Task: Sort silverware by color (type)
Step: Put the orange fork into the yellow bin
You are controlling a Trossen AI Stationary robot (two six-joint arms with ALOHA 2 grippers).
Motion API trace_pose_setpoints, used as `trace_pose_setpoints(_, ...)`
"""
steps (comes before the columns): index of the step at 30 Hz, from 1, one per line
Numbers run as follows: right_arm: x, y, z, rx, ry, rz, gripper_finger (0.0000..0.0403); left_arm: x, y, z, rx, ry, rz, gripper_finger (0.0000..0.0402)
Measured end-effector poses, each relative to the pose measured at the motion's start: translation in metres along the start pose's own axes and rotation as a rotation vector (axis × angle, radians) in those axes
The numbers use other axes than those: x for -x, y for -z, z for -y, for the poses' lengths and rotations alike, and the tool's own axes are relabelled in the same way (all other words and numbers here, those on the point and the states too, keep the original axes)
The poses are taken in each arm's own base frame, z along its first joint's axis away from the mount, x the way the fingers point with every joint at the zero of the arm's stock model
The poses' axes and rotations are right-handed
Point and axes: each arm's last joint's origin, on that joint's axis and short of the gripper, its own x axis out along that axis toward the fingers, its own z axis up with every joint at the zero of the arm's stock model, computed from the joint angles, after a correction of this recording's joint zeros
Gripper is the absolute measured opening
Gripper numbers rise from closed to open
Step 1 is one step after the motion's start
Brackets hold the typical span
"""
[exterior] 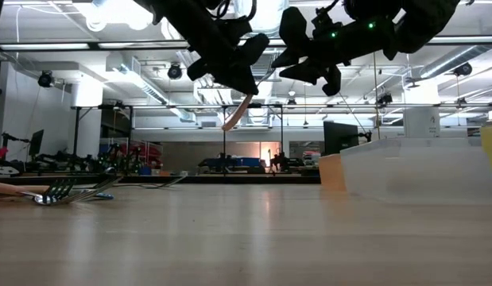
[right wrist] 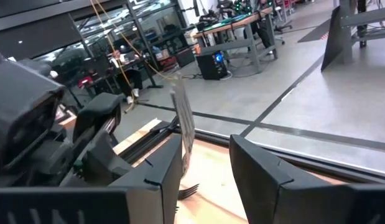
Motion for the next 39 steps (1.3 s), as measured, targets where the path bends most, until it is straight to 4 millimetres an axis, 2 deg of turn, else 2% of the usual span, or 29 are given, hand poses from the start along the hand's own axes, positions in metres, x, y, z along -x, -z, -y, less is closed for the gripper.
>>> trace_pose_setpoints(10,-0.0003,-0.0008,0.0,-0.003,-0.004,0.004,0.0117,0.0013,-0.002,0.0087,0.004,0.076,0.03,0.0018)
trace_pose_setpoints(13,-0.0003,-0.0008,0.0,-0.003,-0.004,0.003,0.0094,0.0009,-0.0018,0.0089,0.004,0.076,0.03,0.0018)
trace_pose_setpoints(18,-0.0003,-0.0011,-0.0003,0.002,-0.006,0.004,0.002,0.0009,-0.0018,0.0088,0.003,0.075,0.031,0.0018)
trace_pose_setpoints(24,-0.0004,-0.0012,-0.0003,-0.006,-0.004,0.005,0.001,0.0009,-0.0018,0.0089,0.002,0.075,0.031,0.0022)
trace_pose_setpoints(39,-0.0003,-0.0007,0.0017,0.063,0.037,0.004,0.0008,0.0013,-0.0003,0.0092,-0.109,0.075,0.021,0.013)
